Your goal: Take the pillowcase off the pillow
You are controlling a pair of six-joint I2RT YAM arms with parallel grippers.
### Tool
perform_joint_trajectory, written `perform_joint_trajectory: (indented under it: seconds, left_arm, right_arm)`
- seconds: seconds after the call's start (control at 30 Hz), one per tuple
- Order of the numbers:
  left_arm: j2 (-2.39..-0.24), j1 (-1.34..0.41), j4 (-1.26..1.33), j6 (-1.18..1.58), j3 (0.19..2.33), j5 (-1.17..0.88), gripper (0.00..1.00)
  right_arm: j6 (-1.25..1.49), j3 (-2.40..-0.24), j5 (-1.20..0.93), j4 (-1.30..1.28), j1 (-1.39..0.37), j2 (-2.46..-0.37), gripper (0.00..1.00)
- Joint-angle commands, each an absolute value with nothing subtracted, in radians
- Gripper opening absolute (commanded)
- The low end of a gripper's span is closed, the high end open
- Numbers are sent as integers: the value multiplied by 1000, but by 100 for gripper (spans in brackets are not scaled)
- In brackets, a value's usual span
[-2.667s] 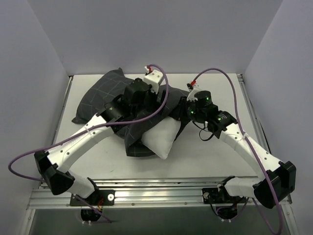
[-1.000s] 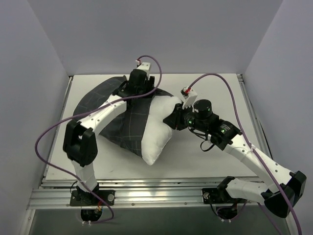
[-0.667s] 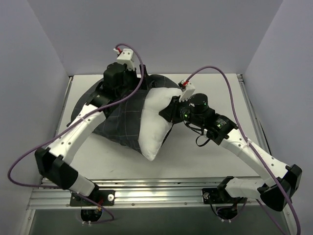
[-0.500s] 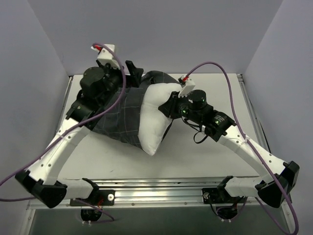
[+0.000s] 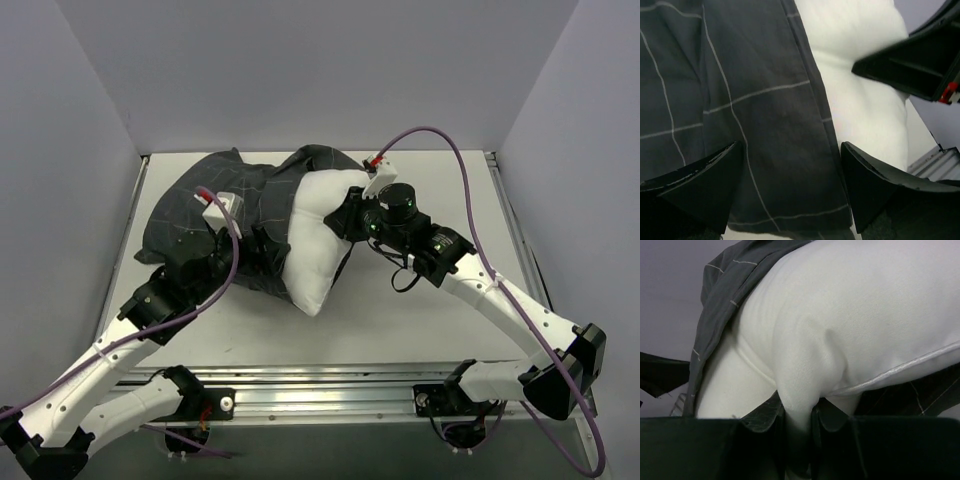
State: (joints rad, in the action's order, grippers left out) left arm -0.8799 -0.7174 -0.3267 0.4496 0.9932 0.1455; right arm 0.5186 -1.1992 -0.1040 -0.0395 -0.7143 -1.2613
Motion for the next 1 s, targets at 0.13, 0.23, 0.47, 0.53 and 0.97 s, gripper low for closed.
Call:
perform_joint_trajectory:
  seconds: [0.13,0.23,0.47,0.53,0.97]
  left_arm:
    - [-753,-749,-348,552,901,98,87]
    - [-761,-749,-388,548,890,126,83]
    - [-775,-749,-400,545,827,175,37]
    - [-790,-749,-393,543,807,193,24]
    - [-929,-718,-660,948,729,854,7]
  right_arm:
    - [512,-1243,-97,86,-719,-1250,0]
    - [514,-1232,-91,94,-719,-1249,0]
    - [512,-1238,-87,89,-719,-1246,0]
    - [512,-1253,-89,83,-719,-1246,0]
    - [546,-1315,-228,-40,-601,-1143,0]
